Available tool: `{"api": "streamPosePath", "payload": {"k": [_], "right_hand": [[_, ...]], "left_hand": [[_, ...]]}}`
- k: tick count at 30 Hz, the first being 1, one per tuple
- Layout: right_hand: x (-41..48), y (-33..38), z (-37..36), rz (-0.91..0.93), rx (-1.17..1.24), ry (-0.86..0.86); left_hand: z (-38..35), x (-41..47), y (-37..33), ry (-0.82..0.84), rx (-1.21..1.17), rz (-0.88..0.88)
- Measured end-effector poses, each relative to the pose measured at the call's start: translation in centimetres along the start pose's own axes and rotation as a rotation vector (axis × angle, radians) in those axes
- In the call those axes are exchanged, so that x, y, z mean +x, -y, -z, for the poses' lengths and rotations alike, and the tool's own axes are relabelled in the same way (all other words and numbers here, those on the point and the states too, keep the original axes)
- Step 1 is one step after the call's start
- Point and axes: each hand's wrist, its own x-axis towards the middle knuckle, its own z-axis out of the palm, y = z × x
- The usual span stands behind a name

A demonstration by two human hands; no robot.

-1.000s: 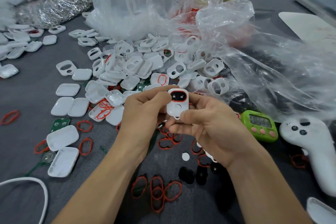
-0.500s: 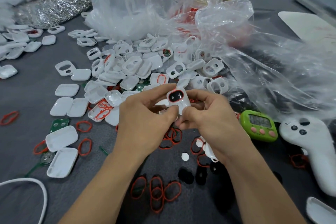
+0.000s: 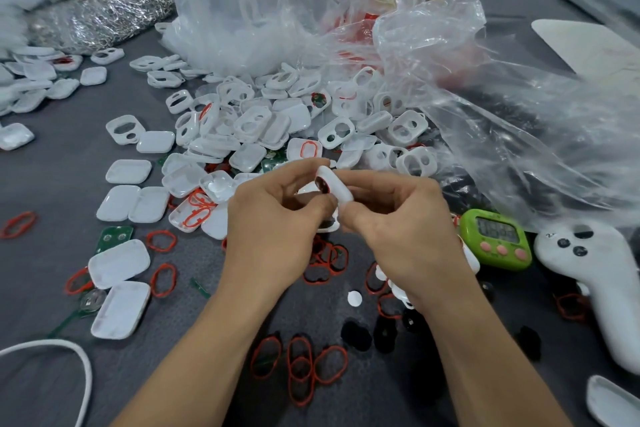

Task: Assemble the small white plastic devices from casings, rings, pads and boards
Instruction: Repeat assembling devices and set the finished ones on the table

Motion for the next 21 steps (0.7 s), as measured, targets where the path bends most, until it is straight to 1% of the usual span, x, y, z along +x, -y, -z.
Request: {"api": "streamPosePath", "payload": {"k": [2, 4, 9, 12, 15, 18, 21], "right_hand": [[0.0, 0.1, 0.0, 0.005, 0.049, -0.002], [-0.1, 0.0, -0.1, 0.001, 0.058, -0.004], [-0.5, -0.3, -1.3, 0.022, -0.071, -0.023], [-0.4, -0.3, -1.7, 0.027, -0.064, -0.037], [-0.6, -0.3, -1.6, 0.019, -0.055, -0.038], [-0.7, -0.8, -1.2, 0.025, -0.189, -0.024], [-0.7, -0.9, -0.9, -0.006, -0.242, -0.016]], "left_hand": [[0.0, 0.0, -0.1, -0.001, -0.010, -0.035], [0.0, -0.5, -0.3, -0.017, 0.032, -0.085], [-0.4, -1.3, -0.5, -0.118, 0.118, -0.115], [-0.6, -1.4, -0.3, -0.173, 0.103, -0.119], [-0.4, -1.2, -0.1, -0.141, 0.127, -0.110], [-0.2, -1.1, 0.0, -0.087, 0.206, -0.099], [-0.2, -1.4, -0.2, -0.091, 0.279, -0.093]]}}
